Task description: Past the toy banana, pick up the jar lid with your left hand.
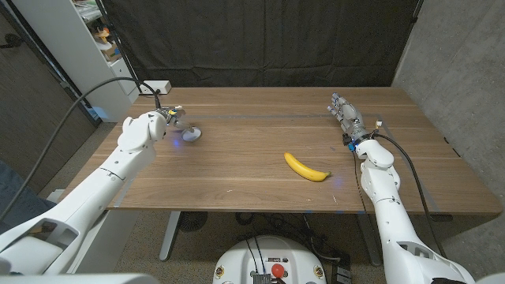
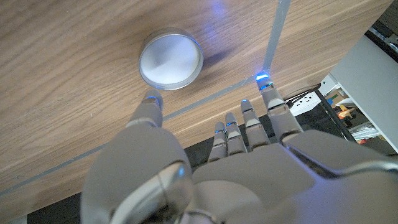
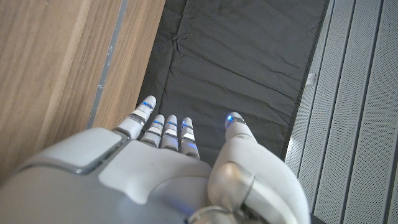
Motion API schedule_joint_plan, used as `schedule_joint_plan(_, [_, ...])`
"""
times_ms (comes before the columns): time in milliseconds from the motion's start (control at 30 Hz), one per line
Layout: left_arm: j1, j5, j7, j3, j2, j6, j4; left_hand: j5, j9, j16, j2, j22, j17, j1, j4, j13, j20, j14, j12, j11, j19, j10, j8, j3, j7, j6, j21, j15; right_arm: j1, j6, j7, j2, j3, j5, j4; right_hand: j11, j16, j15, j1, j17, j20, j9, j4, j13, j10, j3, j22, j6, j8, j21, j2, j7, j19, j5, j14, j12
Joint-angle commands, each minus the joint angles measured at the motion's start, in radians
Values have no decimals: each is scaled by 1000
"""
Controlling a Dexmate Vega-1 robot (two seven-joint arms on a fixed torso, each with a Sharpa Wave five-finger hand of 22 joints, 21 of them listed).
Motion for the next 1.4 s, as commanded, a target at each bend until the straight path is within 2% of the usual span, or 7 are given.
schedule_joint_plan(33, [-14, -5, -8, 20, -10, 8, 15, -5, 4, 0, 6, 0, 4, 11, -5, 2, 1, -2, -2, 4, 7, -4, 1, -4, 3, -3, -4, -4, 8, 7, 9, -2, 3, -1, 14, -4, 8, -1, 14, 2, 7, 5, -5, 5, 3, 0, 5, 4, 7, 4, 3, -4, 1, 5, 8, 6])
schedule_joint_plan(367, [-49, -7, -24, 54, -31, 8, 55, -5, 4, 0, 7, 0, 5, 11, -4, 4, 1, -1, -1, 6, 9, -3, 2, -6, 4, -1, -7, -2, 14, 12, 11, -2, 10, 1, 28, -6, 8, -2, 13, 2, 7, 5, -5, 5, 4, 0, 5, 6, 7, 4, 2, -5, 0, 5, 9, 6])
schedule_joint_plan(700, [-54, -21, -26, 64, -43, 18, 73, -6, 4, 1, 11, 0, 6, 12, -3, 6, 1, 0, -1, 4, 12, -3, 2, -6, 3, -1, -9, -2, 21, 18, 16, -3, 16, 2, 40, -8, 8, -2, 13, 2, 7, 5, -4, 5, 5, -1, 5, 8, 7, 4, 2, -6, 0, 5, 10, 6])
schedule_joint_plan(967, [-47, -34, -15, 63, -59, 40, 68, -6, 4, 2, 14, 0, 6, 16, -4, 7, 1, 3, 0, 3, 14, -2, 2, -6, 4, 0, -11, -2, 31, 27, 22, -2, 21, 4, 60, -7, 8, -2, 13, 2, 8, 5, -4, 5, 5, -1, 5, 9, 7, 5, 3, -6, -1, 5, 9, 6])
schedule_joint_plan(1400, [-44, -33, -23, 68, -53, 60, 59, -6, 4, 2, 18, 0, 7, 22, -5, 9, 1, 3, 0, 4, 17, -3, 3, -6, 5, 1, -15, -2, 30, 22, 27, -5, 28, -3, 67, -8, 9, -1, 12, 3, 8, 5, -3, 5, 5, -1, 5, 9, 7, 5, 3, -6, -1, 5, 11, 6])
